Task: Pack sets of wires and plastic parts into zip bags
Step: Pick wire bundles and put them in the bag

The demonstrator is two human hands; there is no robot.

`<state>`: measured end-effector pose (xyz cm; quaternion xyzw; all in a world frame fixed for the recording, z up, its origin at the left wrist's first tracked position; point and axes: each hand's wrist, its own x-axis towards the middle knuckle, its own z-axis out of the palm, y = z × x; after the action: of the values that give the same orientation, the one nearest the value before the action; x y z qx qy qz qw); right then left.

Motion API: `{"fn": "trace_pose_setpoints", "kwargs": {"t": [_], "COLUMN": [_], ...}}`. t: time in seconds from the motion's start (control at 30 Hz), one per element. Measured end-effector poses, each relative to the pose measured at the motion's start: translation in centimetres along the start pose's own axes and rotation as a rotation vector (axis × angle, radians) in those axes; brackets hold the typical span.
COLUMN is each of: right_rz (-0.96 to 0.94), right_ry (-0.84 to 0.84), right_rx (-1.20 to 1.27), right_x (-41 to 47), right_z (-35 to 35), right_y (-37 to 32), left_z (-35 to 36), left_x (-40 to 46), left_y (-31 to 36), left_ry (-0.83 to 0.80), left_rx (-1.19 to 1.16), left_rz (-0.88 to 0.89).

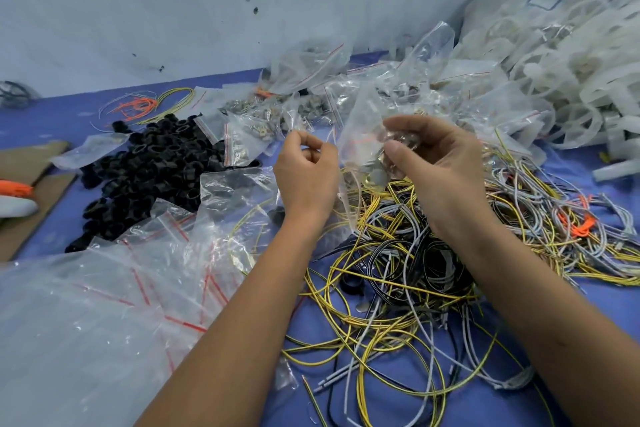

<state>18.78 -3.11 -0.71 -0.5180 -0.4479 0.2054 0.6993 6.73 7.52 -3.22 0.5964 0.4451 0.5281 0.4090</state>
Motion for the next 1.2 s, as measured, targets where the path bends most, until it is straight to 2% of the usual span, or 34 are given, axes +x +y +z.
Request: {"fn": "trace_pose_setpoints", "kwargs": {"t": [0.1,0.27,0.37,0.53,0.6,0.67,0.73,0.8,0.87,0.97,1.03,1.2], "right_rz": [-0.031,-0.058,-0.051,-0.164,-0.167,-0.108,-0.013,0.042,0.056,0.094,0.13,0.213], "right_ry": [-0.036,-0.067,-0.133,-0.168,-0.156,-0.141,-0.146,-0.156,-0.249,-0.482,-0.559,-0.51], "right_rx": [0.012,-0.279,-0.311,-0.657,-0.719,-0.655,-0.441,-0.219,-0.072,-0.035,-0.073,0.052], "right_x": [0.0,-0.2,-0.5,-0.8,-0.7,-0.5,-0.4,-0.4,-0.3,-0.4,-0.8,-1.0], "right_z": [-0.1,0.0,0.2,0.8,0.8,0.7,0.6,0.7,0.7,0.6,0.8,0.8], "right_y": [-0.1,0.4,0.2,0.5,0.5,0.5,0.5,0.4,0.2,0.2,0.2,-0.3], "left_z": [0.1,0.1,0.1,0.1,0.2,0.2,0.4,0.4,0.3,0.1,0.1,0.6], "left_x": [0.0,0.1,-0.1,-0.3,-0.4,-0.5,-0.5,-0.5,-0.3,-0.2,-0.5,-1.8], "left_y": [-0.1,-0.3,0.0,0.7,1.1,1.7,2.4,3.1,3.8,4.7,5.4,7.1], "left_ry": [-0.025,-0.007,0.003,0.012,-0.032,-0.125,-0.197,-0.208,-0.187,-0.169,-0.214,-0.328], "left_rx": [0.013,0.006,0.004,0.034,0.07,0.129,0.174,0.171,0.16,0.139,0.113,-0.06], "left_rz": [0.001,-0.026,0.03,0.148,0.198,0.232,0.246,0.235,0.237,0.252,0.228,0.12]}}
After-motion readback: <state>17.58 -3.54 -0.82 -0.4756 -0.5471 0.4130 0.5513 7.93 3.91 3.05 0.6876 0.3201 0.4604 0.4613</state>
